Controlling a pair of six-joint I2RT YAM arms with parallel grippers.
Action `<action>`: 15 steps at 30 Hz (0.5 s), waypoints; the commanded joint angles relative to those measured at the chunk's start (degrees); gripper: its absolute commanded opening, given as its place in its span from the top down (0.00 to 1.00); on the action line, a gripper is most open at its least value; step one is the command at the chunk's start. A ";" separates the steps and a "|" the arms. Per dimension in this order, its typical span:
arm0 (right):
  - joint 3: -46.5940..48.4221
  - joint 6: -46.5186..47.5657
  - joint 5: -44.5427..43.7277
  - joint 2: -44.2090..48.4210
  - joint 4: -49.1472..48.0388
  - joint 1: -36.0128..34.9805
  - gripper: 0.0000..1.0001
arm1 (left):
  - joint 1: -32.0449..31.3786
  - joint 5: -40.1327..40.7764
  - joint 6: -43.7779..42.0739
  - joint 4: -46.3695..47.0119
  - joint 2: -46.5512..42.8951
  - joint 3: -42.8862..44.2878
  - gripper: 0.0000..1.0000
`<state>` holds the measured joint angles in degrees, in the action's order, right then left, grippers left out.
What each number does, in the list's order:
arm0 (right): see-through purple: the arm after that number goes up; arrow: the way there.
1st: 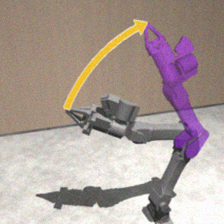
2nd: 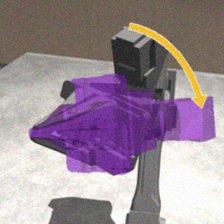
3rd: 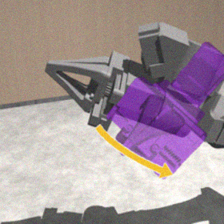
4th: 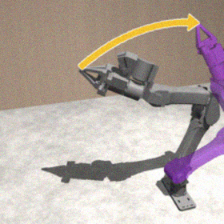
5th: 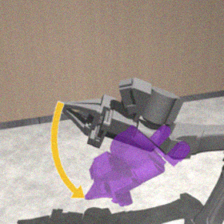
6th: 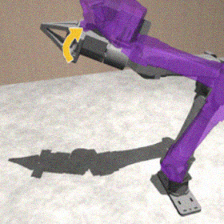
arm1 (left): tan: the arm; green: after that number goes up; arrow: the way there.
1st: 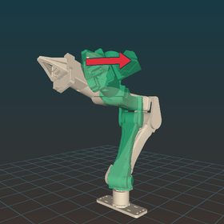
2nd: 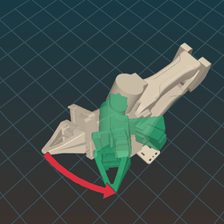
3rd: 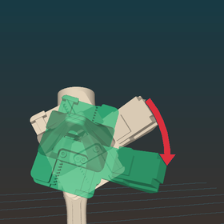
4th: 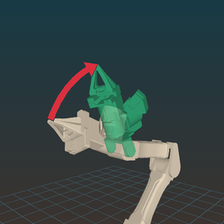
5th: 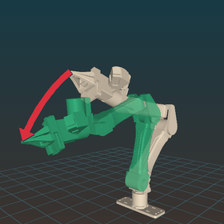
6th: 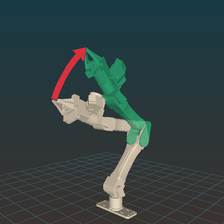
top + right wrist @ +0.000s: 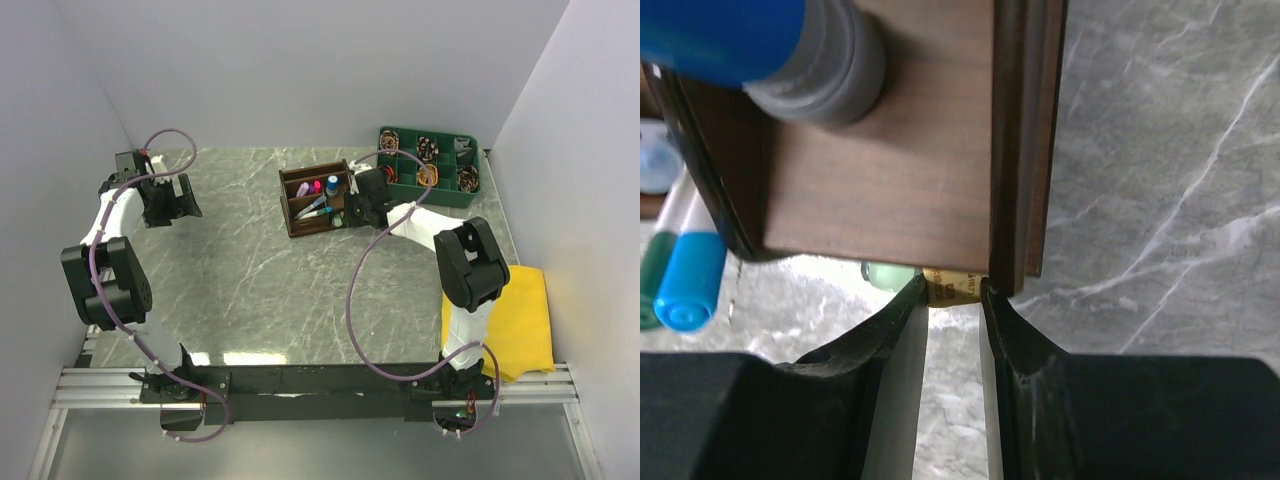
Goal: Sort the stationery into containers
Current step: Place the stationery in the storage box.
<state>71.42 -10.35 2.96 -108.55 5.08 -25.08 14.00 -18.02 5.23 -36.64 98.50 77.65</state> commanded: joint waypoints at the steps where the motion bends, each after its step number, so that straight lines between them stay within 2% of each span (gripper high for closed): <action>1: 3.11 -3.45 -2.43 -0.34 -2.79 0.12 0.96 | 0.59 -1.66 0.48 1.22 0.73 0.49 0.01; 8: 2.76 -5.73 -5.51 -1.48 -3.32 -0.32 0.91 | 0.42 -1.93 0.48 1.57 0.12 -0.48 0.01; 9: 2.76 -6.17 -5.86 -1.66 -3.32 -0.67 0.86 | 0.50 -1.93 0.48 1.49 -0.06 -0.57 0.00; 10: 2.76 -6.35 -6.12 -1.75 -3.24 -0.67 0.75 | 0.50 -1.93 0.48 1.49 -0.23 -0.74 0.00; 11: 2.59 -6.44 -6.39 -1.84 -3.41 -0.85 0.69 | 0.42 -1.93 0.39 1.49 -0.32 -0.83 0.01; 14: 2.41 -6.52 -7.26 -1.75 -3.76 -1.46 0.58 | 0.50 -2.10 0.39 1.31 -0.59 -0.92 0.01; 15: 2.41 -6.35 -7.27 -1.66 -3.76 -1.64 0.58 | 0.42 -2.11 0.39 1.31 -0.59 -1.01 0.00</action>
<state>72.12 -15.77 -1.28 -110.04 4.23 -26.00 14.24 -18.76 5.28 -36.40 99.20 77.08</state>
